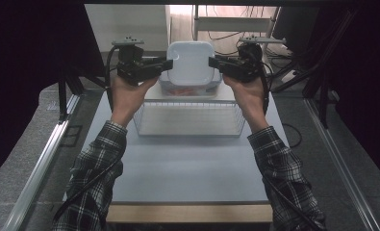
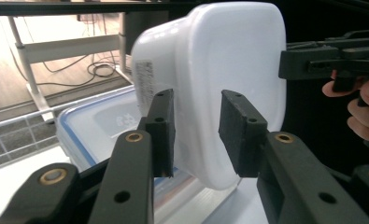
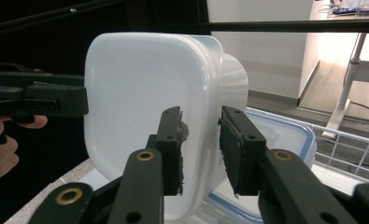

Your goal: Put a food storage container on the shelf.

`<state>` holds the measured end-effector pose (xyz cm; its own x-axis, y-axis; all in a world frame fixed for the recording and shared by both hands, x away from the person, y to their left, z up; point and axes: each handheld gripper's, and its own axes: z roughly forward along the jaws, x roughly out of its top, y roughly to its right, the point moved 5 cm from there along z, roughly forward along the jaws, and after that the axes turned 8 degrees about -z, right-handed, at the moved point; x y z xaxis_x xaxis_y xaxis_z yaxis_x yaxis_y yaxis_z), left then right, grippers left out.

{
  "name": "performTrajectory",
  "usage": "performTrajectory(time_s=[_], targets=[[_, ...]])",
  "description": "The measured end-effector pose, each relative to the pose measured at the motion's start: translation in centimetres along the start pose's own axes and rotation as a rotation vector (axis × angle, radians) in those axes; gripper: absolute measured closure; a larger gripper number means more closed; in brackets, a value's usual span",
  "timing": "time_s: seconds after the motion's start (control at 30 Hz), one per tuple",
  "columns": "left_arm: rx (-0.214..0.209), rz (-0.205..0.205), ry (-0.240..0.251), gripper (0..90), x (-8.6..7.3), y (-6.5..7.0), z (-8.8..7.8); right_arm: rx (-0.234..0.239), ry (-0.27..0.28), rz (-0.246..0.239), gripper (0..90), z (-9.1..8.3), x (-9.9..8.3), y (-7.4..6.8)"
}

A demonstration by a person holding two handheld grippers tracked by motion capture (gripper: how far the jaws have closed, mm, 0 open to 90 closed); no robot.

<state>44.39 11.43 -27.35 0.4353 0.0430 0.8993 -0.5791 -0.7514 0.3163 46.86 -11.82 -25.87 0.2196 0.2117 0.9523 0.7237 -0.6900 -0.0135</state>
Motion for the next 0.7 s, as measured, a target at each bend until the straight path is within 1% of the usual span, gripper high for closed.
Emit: performTrajectory(time_s=[0.07, 0.17, 0.2, 0.33, 0.4, 0.43, 0.47, 0.5, 0.53, 0.7], targets=[[0.003, -0.006, 0.001, 64.7, 0.1, -0.1, 0.1, -0.014, -0.005, -0.008, 66.7, 0.2, 0.0, 0.0], [0.012, -0.004, -0.004, 64.3, 0.1, -0.3, 0.3, -0.032, -0.010, -0.015, 64.9, 0.3, 0.0, 0.2], [0.018, -0.005, -0.003, 64.0, 0.1, -0.4, 0.4, -0.033, -0.010, -0.011, 64.8, 0.4, 0.0, 0.3], [0.035, -0.008, -0.025, 63.5, 0.0, -0.9, 0.9, -0.034, -0.021, -0.009, 64.8, 0.8, -0.1, 0.4], [0.018, -0.025, -0.023, 63.5, 0.1, -1.1, 1.1, -0.035, -0.025, -0.009, 64.9, 1.0, -0.2, 0.4], [0.041, -0.014, -0.043, 64.7, 0.1, -1.1, 1.4, -0.035, -0.023, -0.009, 65.0, 1.1, -0.2, 0.5], [0.070, 0.012, -0.064, 65.1, 0.0, -1.2, 1.7, -0.032, -0.023, -0.002, 65.2, 1.2, -0.2, 0.5], [0.094, 0.024, -0.081, 65.4, -0.1, -1.3, 2.0, -0.034, -0.034, -0.005, 65.7, 1.3, -0.2, 0.5], [0.101, 0.028, -0.091, 65.3, -0.2, -1.4, 2.2, -0.036, -0.039, -0.011, 65.7, 1.5, -0.2, 0.5], [0.078, 0.022, -0.091, 64.5, -0.5, -1.4, 2.7, -0.051, -0.048, -0.026, 65.3, 1.8, -0.4, 0.4]])
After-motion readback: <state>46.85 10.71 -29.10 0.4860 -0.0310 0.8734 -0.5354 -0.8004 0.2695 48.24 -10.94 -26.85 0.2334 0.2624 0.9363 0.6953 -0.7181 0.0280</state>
